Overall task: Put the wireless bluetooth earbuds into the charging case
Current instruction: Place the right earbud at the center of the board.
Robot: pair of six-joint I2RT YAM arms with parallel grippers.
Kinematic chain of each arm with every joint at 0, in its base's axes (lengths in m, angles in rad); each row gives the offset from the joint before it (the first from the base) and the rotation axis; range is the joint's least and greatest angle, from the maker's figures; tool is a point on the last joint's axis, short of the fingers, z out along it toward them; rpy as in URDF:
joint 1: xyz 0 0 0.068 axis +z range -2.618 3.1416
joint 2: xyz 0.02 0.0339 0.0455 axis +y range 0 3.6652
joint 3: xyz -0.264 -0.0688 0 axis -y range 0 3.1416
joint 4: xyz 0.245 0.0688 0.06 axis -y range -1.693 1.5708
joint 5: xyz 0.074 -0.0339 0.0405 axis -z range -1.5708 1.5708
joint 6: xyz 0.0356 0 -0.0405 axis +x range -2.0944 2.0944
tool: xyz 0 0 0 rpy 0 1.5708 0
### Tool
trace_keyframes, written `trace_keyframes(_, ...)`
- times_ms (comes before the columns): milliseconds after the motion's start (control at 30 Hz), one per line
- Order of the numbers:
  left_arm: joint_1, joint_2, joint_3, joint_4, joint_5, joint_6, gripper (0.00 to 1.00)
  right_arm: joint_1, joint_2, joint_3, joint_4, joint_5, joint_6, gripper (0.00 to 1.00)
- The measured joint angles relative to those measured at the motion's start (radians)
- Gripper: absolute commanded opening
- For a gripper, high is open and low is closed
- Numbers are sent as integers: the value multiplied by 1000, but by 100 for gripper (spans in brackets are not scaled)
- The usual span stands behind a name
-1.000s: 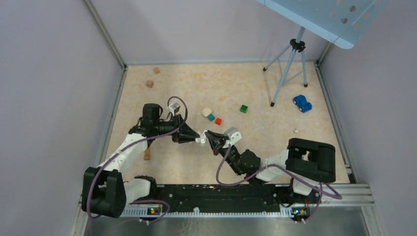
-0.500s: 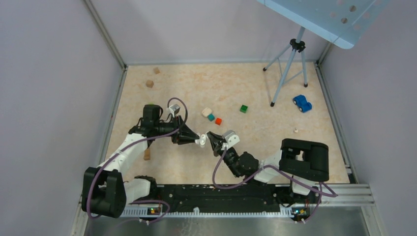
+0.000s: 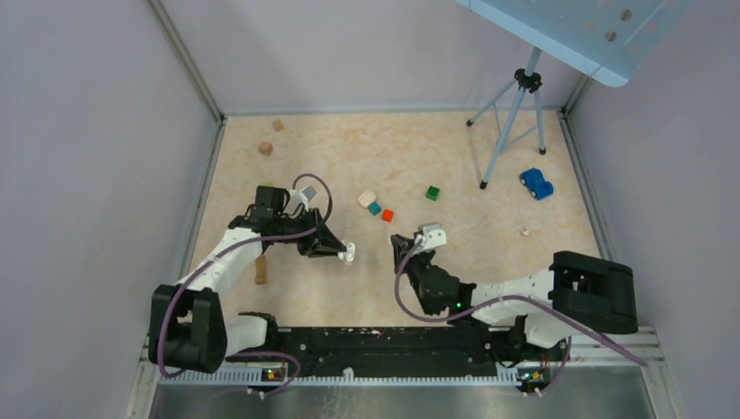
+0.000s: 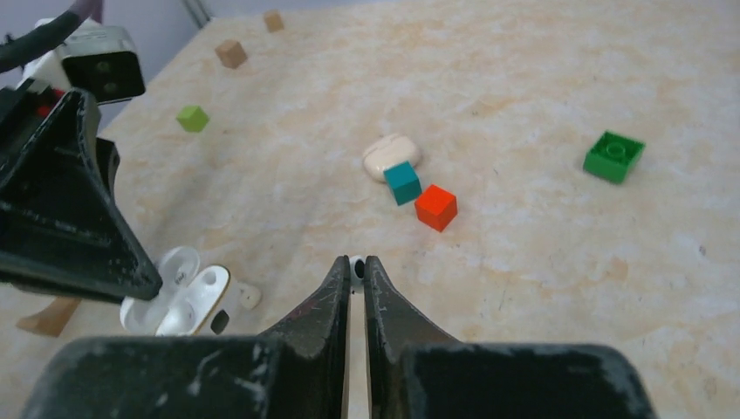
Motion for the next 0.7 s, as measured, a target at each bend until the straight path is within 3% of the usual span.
trace_keyframes(200,-21,71,-3,-18,-61,135,0,-29,26,251,-771,109,512,0)
trace_keyframes(333,-44,71,-2,-24,-88,180,0,-79,80,297,-1118,107,756,0)
trace_keyframes(467,-55,71,13,-26,-95,190,0,-137,92,296,-1298,39,879,0)
trace_keyframes(700,-64,72,90,-53,-94,188,0,-246,64,289,-1351,-132,939,25)
